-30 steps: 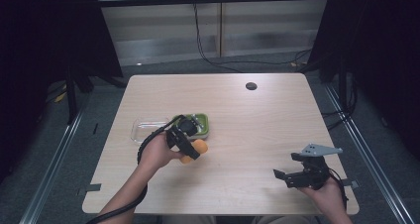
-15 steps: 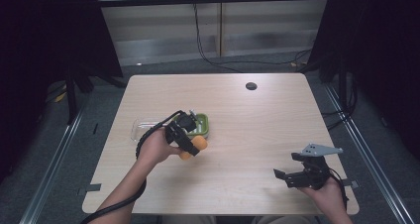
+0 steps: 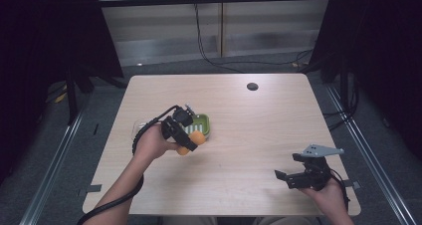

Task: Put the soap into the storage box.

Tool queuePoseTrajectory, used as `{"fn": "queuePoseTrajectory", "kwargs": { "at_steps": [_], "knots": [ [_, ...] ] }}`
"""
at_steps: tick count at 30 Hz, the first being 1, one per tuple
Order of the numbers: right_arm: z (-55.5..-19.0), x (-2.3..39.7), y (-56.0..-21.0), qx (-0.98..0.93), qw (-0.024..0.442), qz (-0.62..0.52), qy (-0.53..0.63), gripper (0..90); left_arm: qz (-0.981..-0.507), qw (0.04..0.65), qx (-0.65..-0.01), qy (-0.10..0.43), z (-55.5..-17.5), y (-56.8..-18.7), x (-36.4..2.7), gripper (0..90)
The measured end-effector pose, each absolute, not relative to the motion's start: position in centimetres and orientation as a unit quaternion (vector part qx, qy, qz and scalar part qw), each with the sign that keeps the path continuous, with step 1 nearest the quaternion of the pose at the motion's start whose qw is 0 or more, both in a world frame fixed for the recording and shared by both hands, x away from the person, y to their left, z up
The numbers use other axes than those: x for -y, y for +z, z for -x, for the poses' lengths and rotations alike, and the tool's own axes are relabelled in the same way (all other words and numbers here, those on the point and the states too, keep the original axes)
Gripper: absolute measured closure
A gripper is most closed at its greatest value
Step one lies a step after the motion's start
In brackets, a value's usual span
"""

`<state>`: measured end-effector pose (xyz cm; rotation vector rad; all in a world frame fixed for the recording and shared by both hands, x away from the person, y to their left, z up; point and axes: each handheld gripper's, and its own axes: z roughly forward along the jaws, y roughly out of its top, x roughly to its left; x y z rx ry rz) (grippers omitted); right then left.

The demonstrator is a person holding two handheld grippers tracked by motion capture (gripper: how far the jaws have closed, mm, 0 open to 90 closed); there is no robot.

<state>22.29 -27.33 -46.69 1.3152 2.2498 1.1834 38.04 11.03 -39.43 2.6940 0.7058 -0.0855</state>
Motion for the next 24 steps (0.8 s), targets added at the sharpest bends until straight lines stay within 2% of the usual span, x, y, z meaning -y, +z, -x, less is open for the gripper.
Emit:
{"fn": "queuePoseTrajectory", "kwargs": {
  "at_steps": [24],
  "knots": [
    [-22.3, 27.3, -46.7, -0.78, 0.14, -0.453, 0.408, 5.8, -0.954, 0.171, -0.244, -0.018, -39.3, -38.7, -10.9, 49.9]
  ]
}}
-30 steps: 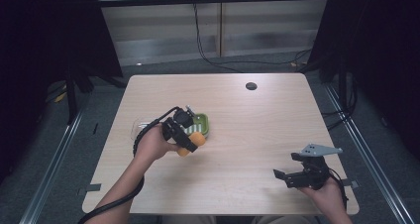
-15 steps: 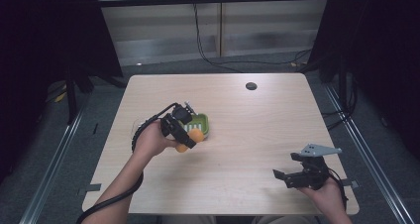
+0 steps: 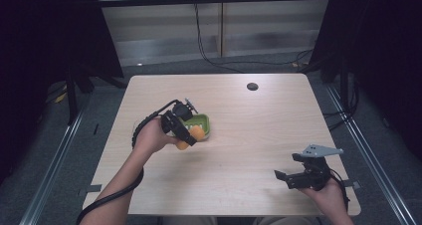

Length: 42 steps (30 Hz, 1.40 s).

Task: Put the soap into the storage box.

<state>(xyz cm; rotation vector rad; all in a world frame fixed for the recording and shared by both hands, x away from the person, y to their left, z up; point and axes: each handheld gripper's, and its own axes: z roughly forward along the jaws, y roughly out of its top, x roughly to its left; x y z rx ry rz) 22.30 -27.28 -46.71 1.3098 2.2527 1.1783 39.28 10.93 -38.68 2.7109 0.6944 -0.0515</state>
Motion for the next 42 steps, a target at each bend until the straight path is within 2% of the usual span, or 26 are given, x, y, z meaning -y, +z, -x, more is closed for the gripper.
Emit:
{"fn": "queuePoseTrajectory", "kwargs": {
  "at_steps": [42],
  "knots": [
    [-22.3, 27.3, -46.7, -0.779, 0.145, -0.454, 0.408, 5.9, -0.95, 0.167, -0.264, -0.008, -41.6, -38.3, -11.2, 49.9]
  ]
}}
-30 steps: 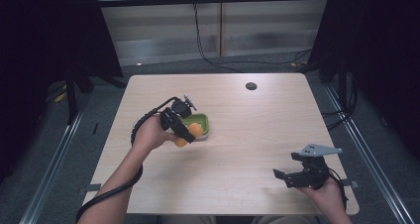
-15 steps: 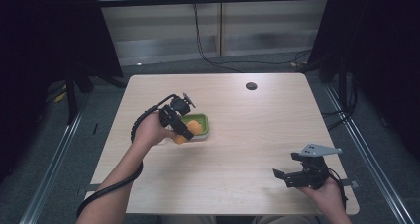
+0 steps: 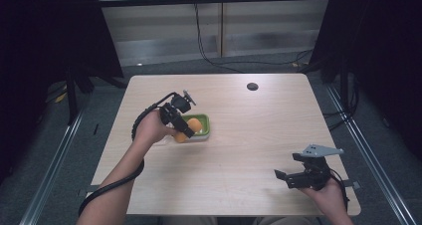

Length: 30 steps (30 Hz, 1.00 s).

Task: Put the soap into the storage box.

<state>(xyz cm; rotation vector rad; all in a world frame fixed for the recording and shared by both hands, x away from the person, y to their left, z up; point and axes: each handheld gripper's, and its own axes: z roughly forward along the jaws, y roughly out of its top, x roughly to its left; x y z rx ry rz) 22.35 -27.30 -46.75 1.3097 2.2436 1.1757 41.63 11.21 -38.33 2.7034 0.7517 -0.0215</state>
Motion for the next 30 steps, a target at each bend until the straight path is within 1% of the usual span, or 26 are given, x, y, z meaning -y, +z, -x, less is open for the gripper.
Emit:
{"fn": "queuePoseTrajectory", "kwargs": {
  "at_steps": [6, 15, 17, 20, 26, 27, 30],
  "knots": [
    [-22.3, 27.3, -46.7, -0.779, 0.145, -0.454, 0.408, 5.9, -0.952, 0.164, -0.259, -0.009, -42.0, -38.3, -11.3, 50.0],
    [-22.3, 27.3, -46.7, -0.778, 0.147, -0.454, 0.408, 5.9, -0.948, 0.175, -0.267, -0.009, -42.5, -38.5, -11.4, 49.9],
    [-22.3, 27.3, -46.7, -0.779, 0.147, -0.453, 0.408, 5.9, -0.951, 0.168, -0.26, -0.007, -42.6, -38.4, -11.4, 50.0],
    [-22.3, 27.2, -46.7, -0.78, 0.147, -0.451, 0.407, 5.9, -0.947, 0.173, -0.27, -0.005, -42.7, -38.5, -11.4, 49.9],
    [-22.3, 27.1, -46.7, -0.782, 0.146, -0.449, 0.408, 5.8, -0.95, 0.17, -0.262, 0.001, -42.8, -38.4, -11.2, 50.0],
    [-22.3, 27.1, -46.7, -0.782, 0.145, -0.449, 0.407, 5.9, -0.951, 0.167, -0.26, -0.007, -42.9, -38.4, -11.2, 49.9],
    [-22.3, 27.1, -46.6, -0.782, 0.146, -0.448, 0.408, 5.8, -0.951, 0.17, -0.259, 0.0, -43.0, -38.7, -11.1, 49.9]
  ]
}}
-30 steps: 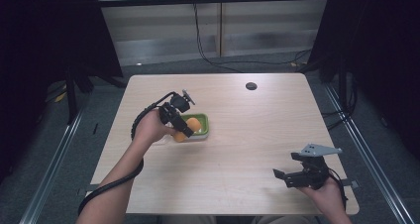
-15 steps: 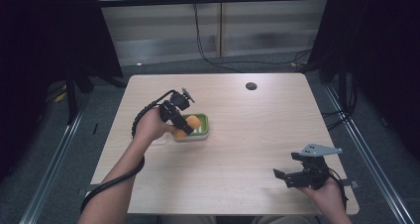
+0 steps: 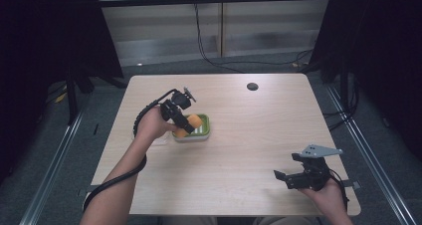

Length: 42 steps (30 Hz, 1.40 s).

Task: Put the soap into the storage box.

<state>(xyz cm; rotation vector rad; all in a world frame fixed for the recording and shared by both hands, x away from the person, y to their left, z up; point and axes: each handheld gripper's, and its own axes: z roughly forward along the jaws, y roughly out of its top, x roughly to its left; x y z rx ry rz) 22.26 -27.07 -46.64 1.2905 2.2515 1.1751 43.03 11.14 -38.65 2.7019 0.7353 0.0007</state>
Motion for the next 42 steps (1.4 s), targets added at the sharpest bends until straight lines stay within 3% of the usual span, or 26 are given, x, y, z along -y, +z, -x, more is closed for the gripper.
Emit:
{"fn": "queuePoseTrajectory", "kwargs": {
  "at_steps": [42],
  "knots": [
    [-22.2, 27.3, -46.5, -0.782, 0.149, -0.449, 0.407, 5.9, -0.953, 0.16, -0.259, 0.001, -45.2, -39.5, -10.2, 50.0]
  ]
}}
